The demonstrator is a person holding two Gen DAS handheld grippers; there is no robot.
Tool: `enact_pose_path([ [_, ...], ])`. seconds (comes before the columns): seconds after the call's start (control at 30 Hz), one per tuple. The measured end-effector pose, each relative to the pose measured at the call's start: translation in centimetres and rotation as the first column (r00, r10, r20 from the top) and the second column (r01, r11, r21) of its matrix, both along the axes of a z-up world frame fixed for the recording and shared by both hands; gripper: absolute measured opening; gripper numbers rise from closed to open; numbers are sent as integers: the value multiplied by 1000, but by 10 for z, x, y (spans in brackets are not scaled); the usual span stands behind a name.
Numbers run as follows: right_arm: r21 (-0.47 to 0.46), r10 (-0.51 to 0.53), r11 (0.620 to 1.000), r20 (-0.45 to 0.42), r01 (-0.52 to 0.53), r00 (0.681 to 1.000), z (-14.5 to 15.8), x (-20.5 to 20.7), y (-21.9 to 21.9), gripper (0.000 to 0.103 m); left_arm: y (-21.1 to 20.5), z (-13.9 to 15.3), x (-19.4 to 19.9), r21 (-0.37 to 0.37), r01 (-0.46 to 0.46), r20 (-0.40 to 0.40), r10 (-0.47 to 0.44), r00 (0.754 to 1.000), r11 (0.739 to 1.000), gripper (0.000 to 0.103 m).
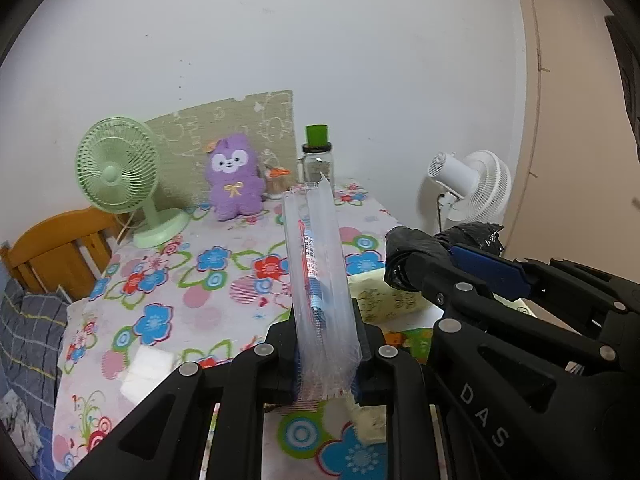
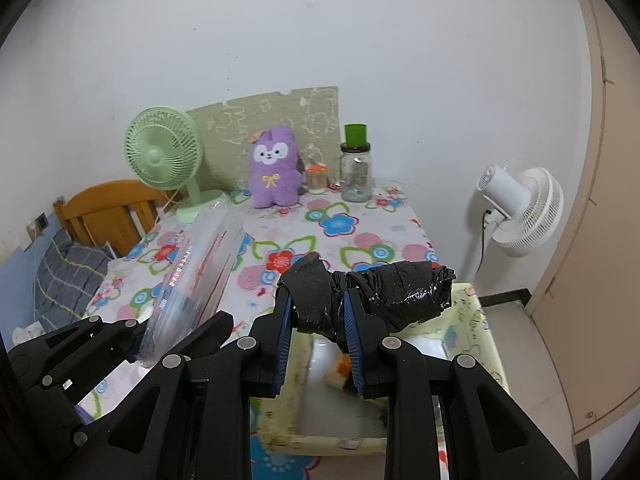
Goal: Organize soft objects
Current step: 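Lift the clear plastic bag with the left tool while the right tool carries the black bundle over the box, then open the left tool over the box while the right tool releases the black bundle into it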
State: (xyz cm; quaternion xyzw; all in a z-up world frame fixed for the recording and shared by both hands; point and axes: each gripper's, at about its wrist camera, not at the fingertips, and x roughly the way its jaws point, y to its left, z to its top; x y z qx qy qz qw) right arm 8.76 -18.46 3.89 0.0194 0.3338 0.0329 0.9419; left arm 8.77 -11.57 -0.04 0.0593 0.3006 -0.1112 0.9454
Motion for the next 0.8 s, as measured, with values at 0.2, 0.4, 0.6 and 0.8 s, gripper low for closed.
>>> enact_pose_path([
  [0.2, 9, -30, 1000, -21, 30, 999, -8, 6, -22, 28, -20, -8, 10, 1, 37, -25, -36, 999, 999, 16],
  [0.4, 28, -63, 998, -47, 64, 997, -20, 10, -44, 28, -40, -18, 19, 8, 73, -53, -72, 996, 997, 16],
  [0.6, 37, -87, 995, -72, 90, 994, -31, 17, -59, 28, -53, -33, 30, 11, 92, -100, -90, 991, 996, 16],
  [0.8, 48, -91, 994, -110, 97, 990, -46, 28, -68, 28, -62, -47, 40, 27, 94, -144, -89, 986, 995, 23],
])
